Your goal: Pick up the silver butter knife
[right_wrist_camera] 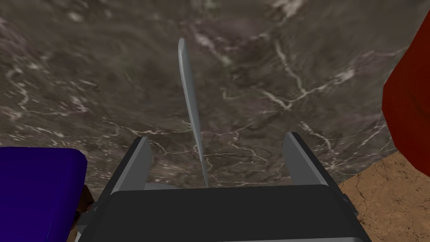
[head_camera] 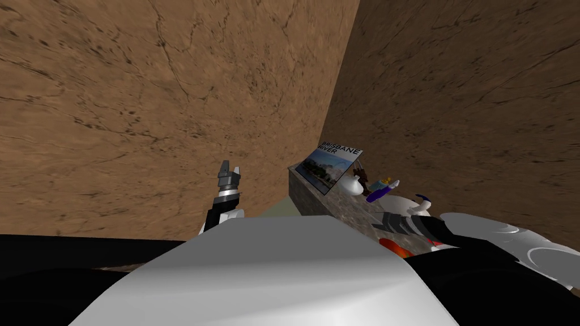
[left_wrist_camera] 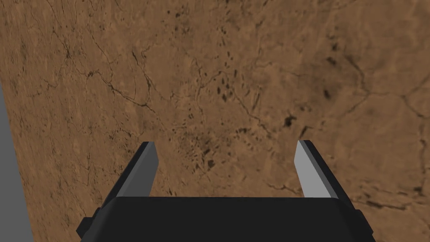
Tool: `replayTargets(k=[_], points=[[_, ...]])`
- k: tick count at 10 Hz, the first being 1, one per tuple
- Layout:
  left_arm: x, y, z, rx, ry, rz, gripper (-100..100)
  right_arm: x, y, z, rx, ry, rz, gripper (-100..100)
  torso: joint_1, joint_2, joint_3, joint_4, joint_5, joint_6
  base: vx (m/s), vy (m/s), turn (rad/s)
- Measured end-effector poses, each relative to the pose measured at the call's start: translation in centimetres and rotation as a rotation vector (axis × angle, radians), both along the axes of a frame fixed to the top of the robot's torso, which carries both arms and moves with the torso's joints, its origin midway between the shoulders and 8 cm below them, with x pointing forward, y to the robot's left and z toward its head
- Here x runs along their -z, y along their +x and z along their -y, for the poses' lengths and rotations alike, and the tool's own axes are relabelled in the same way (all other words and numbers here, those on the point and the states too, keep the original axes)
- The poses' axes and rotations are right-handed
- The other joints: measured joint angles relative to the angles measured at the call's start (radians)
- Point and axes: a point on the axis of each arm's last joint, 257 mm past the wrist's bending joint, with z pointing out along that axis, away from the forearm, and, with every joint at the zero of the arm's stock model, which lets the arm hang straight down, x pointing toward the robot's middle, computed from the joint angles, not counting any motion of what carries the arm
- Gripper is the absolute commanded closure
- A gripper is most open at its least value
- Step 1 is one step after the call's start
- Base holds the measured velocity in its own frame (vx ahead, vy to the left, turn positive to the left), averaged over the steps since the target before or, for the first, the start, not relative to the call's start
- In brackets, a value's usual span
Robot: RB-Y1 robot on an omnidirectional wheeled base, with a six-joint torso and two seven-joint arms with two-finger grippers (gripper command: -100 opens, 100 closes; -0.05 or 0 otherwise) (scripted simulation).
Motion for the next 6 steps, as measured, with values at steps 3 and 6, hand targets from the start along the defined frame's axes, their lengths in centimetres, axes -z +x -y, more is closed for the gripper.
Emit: replayTargets(k=[3, 6], points=[[0.0, 0.0, 0.0, 0.0, 0.0, 0.0, 0, 0.3, -1.1, 1.0, -0.015, -0.005, 0.002, -100, 0.0, 0.0, 0.0, 0.0, 0.0, 0.0, 0.051, 0.037, -0.032], [0.0, 0.0, 0.0, 0.0, 0.0, 0.0, 0, 0.8, -2.2, 1.9, -0.025, -0.007, 0.004, -100, -0.001, 0.001, 0.001, 0.0, 0.0, 0.0, 0.043, 0.035, -0.047]])
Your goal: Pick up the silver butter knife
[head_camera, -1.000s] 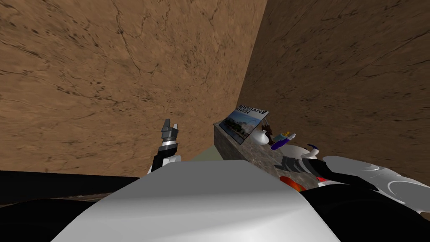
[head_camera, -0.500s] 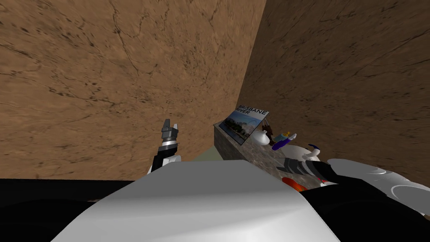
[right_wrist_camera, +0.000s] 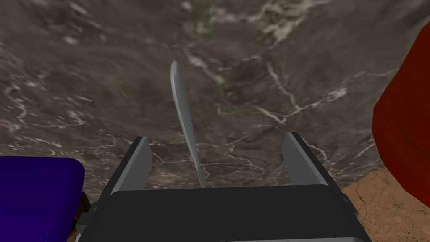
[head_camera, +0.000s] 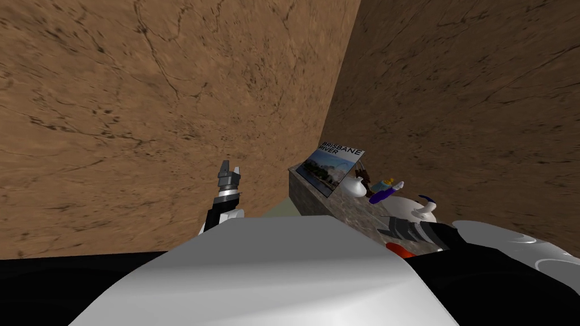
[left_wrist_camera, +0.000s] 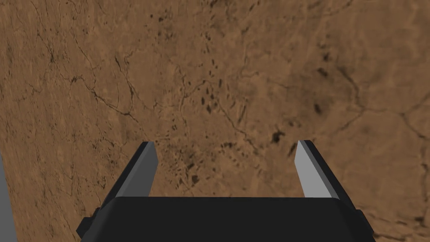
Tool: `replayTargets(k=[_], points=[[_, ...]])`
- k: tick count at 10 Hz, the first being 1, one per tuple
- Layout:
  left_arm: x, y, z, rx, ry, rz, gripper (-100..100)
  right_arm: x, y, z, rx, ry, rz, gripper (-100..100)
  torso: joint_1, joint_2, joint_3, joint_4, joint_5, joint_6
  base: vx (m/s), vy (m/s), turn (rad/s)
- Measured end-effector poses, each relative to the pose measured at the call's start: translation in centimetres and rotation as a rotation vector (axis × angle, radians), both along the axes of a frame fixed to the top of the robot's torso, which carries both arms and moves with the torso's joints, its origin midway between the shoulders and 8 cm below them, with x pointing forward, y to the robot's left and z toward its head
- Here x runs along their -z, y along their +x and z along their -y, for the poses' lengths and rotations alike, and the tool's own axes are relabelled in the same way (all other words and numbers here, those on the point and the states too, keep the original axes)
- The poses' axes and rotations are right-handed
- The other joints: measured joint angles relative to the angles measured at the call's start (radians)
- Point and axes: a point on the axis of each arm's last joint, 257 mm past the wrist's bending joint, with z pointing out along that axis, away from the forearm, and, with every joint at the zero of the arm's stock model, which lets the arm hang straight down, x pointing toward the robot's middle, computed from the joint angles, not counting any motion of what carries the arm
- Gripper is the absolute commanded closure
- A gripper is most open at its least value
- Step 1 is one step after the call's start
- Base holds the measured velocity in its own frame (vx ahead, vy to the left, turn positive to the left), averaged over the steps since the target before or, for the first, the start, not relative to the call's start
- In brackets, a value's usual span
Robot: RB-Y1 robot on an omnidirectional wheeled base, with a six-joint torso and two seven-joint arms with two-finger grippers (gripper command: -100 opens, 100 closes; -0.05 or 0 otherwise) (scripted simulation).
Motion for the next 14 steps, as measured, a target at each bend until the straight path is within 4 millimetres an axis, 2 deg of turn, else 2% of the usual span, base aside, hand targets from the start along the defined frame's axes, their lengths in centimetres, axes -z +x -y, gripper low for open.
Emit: replayTargets(k=[7, 8, 12, 13, 14], points=[[0.0, 0.0, 0.0, 0.0, 0.0, 0.0, 0, 1.1, -3.3, 0.8, -0.015, 0.012, -0.005, -100, 0.0, 0.0, 0.0, 0.0, 0.0, 0.0, 0.039, 0.03, -0.03], [0.0, 0.0, 0.0, 0.0, 0.0, 0.0, 0, 1.1, -3.3, 0.9, -0.016, 0.013, -0.006, 100, -0.001, 0.001, 0.001, 0.0, 0.0, 0.0, 0.0, 0.0, 0.0], [0.0, 0.0, 0.0, 0.0, 0.0, 0.0, 0, 1.0, -3.3, 0.8, -0.021, 0.014, -0.005, 100, -0.003, 0.002, 0.001, 0.0, -0.002, 0.001, -0.001, 0.001, 0.0], [0.0, 0.0, 0.0, 0.0, 0.0, 0.0, 0, 1.0, -3.3, 0.8, -0.02, 0.013, -0.005, 0, -0.003, 0.002, 0.001, 0.0, -0.002, 0.001, 0.0, 0.0, 0.0], [0.0, 0.0, 0.0, 0.0, 0.0, 0.0, 0, 1.0, -3.3, 0.8, -0.02, 0.013, -0.005, 100, -0.003, 0.002, 0.001, 0.0, -0.002, 0.001, -0.007, -0.043, 0.166]])
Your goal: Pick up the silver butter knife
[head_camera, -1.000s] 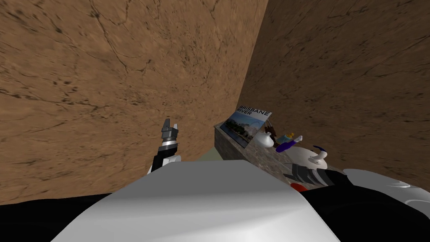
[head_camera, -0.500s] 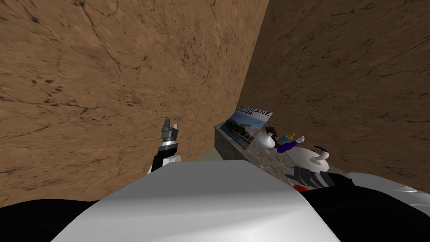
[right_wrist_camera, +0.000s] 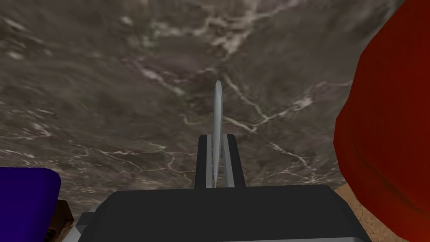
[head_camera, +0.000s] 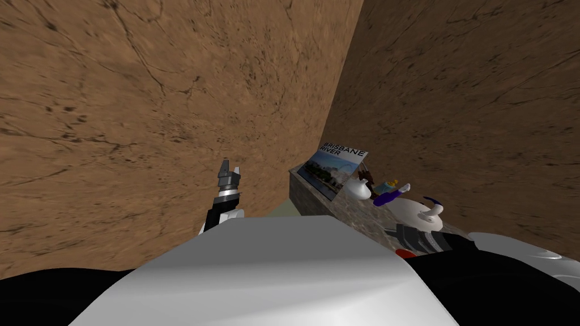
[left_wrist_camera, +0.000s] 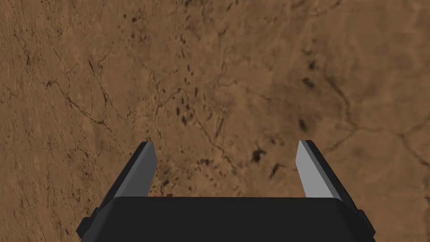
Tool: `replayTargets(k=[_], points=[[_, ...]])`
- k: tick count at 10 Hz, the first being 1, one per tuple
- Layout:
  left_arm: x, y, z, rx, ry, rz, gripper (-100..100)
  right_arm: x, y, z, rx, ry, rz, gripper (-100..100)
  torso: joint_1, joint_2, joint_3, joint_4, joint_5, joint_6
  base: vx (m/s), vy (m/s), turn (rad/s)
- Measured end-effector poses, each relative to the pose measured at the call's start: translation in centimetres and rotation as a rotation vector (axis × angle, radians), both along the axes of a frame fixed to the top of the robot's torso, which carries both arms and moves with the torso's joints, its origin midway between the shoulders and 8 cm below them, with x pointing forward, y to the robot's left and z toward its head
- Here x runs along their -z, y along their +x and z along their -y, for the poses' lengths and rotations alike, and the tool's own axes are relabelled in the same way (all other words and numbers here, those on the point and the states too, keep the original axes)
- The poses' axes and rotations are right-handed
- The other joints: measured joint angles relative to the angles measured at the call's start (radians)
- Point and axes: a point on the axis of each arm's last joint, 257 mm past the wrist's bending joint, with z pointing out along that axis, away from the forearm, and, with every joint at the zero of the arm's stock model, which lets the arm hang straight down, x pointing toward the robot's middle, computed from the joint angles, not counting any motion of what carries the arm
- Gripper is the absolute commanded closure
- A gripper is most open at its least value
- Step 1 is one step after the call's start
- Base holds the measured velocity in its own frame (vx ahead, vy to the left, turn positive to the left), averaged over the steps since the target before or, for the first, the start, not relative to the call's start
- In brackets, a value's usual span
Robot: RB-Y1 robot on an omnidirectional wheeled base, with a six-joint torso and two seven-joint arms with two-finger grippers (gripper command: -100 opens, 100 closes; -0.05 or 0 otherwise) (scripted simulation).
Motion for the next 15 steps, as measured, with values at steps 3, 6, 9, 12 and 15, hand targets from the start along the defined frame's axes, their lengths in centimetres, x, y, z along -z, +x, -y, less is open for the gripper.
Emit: replayTargets(k=[3, 6, 9, 12, 15], points=[[0.0, 0.0, 0.0, 0.0, 0.0, 0.0, 0, -0.7, 1.5, 0.1, 0.017, -0.016, 0.001, 100, -0.001, 0.0, 0.0, 0.0, 0.0, -0.001, -0.025, -0.028, 0.086], [0.0, 0.0, 0.0, 0.0, 0.0, 0.0, 0, -1.1, 3.1, -0.6, 0.021, -0.017, 0.004, 100, -0.002, 0.001, 0.001, 0.0, -0.001, -0.002, -0.035, -0.028, 0.043], [0.0, 0.0, 0.0, 0.0, 0.0, 0.0, 0, -1.5, 4.3, -1.3, 0.032, -0.017, 0.003, 100, -0.003, 0.004, 0.002, 0.0, -0.001, -0.002, -0.065, -0.042, 0.009], [0.0, 0.0, 0.0, 0.0, 0.0, 0.0, 0, -1.7, 5.1, -2.1, 0.04, -0.013, 0.001, 100, -0.003, 0.004, 0.002, 0.0, -0.001, -0.002, -0.067, -0.042, 0.002], [0.0, 0.0, 0.0, 0.0, 0.0, 0.0, 0, -1.9, 6.0, -3.3, 0.046, -0.004, -0.002, 100, -0.003, 0.003, 0.001, 0.0, -0.002, -0.002, -0.043, -0.028, 0.014]])
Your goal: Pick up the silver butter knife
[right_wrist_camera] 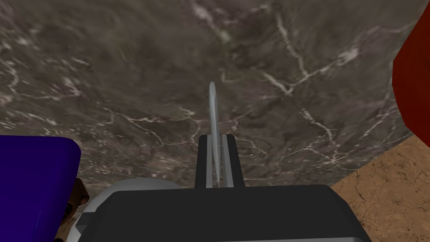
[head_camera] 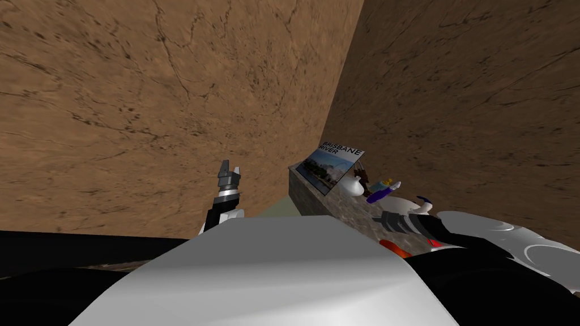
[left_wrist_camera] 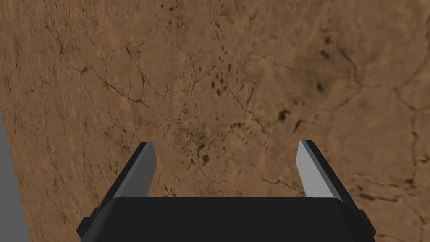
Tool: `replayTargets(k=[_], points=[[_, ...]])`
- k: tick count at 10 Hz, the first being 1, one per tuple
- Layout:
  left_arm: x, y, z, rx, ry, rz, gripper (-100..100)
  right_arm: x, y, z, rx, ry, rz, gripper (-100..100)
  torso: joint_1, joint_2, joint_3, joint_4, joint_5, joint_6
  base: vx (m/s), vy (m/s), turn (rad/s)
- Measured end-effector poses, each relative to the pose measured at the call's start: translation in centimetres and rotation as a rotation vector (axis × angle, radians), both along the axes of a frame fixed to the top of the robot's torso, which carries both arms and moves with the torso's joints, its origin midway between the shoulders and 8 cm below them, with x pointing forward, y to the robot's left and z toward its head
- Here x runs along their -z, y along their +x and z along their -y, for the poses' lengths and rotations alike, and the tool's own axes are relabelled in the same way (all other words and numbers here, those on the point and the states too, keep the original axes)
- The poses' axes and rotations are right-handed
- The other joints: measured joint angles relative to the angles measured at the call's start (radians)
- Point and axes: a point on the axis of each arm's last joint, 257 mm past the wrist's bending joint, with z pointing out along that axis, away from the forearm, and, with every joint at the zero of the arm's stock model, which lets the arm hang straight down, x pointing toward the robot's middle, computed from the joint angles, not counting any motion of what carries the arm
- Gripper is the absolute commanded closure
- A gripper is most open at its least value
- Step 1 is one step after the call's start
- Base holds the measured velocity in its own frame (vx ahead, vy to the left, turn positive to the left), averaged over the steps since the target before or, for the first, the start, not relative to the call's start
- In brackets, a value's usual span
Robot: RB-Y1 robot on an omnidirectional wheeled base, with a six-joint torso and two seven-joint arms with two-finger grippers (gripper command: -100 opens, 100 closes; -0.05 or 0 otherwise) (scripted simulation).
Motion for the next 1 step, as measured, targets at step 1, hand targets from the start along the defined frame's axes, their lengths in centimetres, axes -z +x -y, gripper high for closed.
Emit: replayTargets(k=[1], points=[[0.0, 0.0, 0.0, 0.0, 0.0, 0.0, 0, -0.01, 0.1, -0.03, 0.003, -0.001, 0.001, 0, 0.0, -0.001, -0.001, 0.0, 0.0, 0.001, 0.0, 0.0, 0.0]])
